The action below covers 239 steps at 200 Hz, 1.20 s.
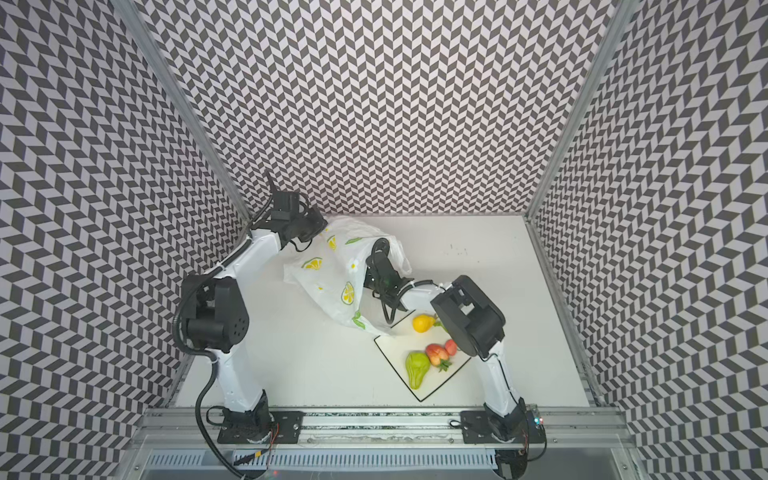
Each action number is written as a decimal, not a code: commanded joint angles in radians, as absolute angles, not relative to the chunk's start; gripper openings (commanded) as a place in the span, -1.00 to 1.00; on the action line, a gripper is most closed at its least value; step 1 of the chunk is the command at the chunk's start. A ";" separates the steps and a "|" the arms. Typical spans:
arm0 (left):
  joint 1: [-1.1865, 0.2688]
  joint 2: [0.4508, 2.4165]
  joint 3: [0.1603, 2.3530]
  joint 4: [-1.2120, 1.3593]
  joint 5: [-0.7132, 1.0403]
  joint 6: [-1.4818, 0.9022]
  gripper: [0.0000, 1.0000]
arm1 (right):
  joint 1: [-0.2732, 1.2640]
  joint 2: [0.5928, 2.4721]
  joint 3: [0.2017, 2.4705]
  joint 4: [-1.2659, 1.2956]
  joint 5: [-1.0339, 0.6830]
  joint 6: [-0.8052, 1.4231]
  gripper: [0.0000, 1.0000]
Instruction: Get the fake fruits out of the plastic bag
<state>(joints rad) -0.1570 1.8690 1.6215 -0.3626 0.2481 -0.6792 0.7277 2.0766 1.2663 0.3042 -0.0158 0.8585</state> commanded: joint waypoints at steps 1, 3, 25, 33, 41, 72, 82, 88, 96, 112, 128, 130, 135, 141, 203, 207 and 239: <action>-0.193 1.752 1.573 -0.319 0.246 -0.599 -1.00 | 0.723 2.020 1.237 0.294 -0.008 0.825 0.59; -0.194 1.748 1.568 -0.317 0.245 -0.596 -1.00 | 0.723 2.019 1.237 0.292 -0.008 0.825 0.59; -0.217 1.704 1.531 -0.316 0.238 -0.545 -1.00 | 0.723 2.010 1.226 0.278 -0.017 0.816 0.59; -0.216 1.700 1.516 -0.312 0.235 -0.538 -1.00 | 0.722 2.009 1.223 0.276 -0.017 0.813 0.60; -0.214 1.701 1.502 -0.304 0.238 -0.539 -1.00 | 0.723 2.009 1.222 0.275 -0.018 0.813 0.60; -0.188 1.764 1.505 -0.319 0.223 -0.531 -1.00 | 0.723 2.024 1.237 0.269 -0.024 0.818 0.60; -0.178 1.783 1.517 -0.328 0.214 -0.529 -0.97 | 0.723 2.028 1.242 0.266 -0.029 0.818 0.60; -0.173 1.791 1.522 -0.328 0.209 -0.532 -0.84 | 0.723 2.030 1.246 0.263 -0.029 0.818 0.60; -0.165 1.798 1.530 -0.328 0.202 -0.535 -0.61 | 0.723 2.031 1.249 0.260 -0.031 0.818 0.60; -0.156 1.795 1.551 -0.331 0.180 -0.537 -0.11 | 0.723 2.032 1.257 0.250 -0.036 0.810 0.60; -0.155 1.770 1.572 -0.340 0.138 -0.530 0.32 | 0.721 2.026 1.264 0.237 -0.045 0.797 0.60; -0.155 1.766 1.574 -0.341 0.132 -0.529 0.36 | 0.720 2.026 1.264 0.234 -0.046 0.794 0.60; -0.155 1.757 1.579 -0.345 0.119 -0.527 0.46 | 0.718 2.023 1.266 0.227 -0.049 0.786 0.59; -0.156 1.741 1.586 -0.350 0.102 -0.525 0.53 | 0.716 2.018 1.267 0.219 -0.055 0.776 0.59; -0.259 1.553 1.562 -0.496 -0.052 -0.522 0.81 | 0.683 1.909 1.211 0.146 -0.158 0.611 0.48; -0.273 1.537 1.552 -0.509 -0.060 -0.525 0.80 | 0.683 1.903 1.209 0.140 -0.167 0.600 0.47; -0.402 1.415 1.459 -0.603 -0.081 -0.574 0.66 | 0.680 1.873 1.223 0.054 -0.277 0.534 0.32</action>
<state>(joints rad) -0.3206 1.4822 1.5257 -0.4751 -0.0341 -0.5388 0.6777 1.9156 1.2201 0.1043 -0.1673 0.6174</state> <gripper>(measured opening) 0.851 0.688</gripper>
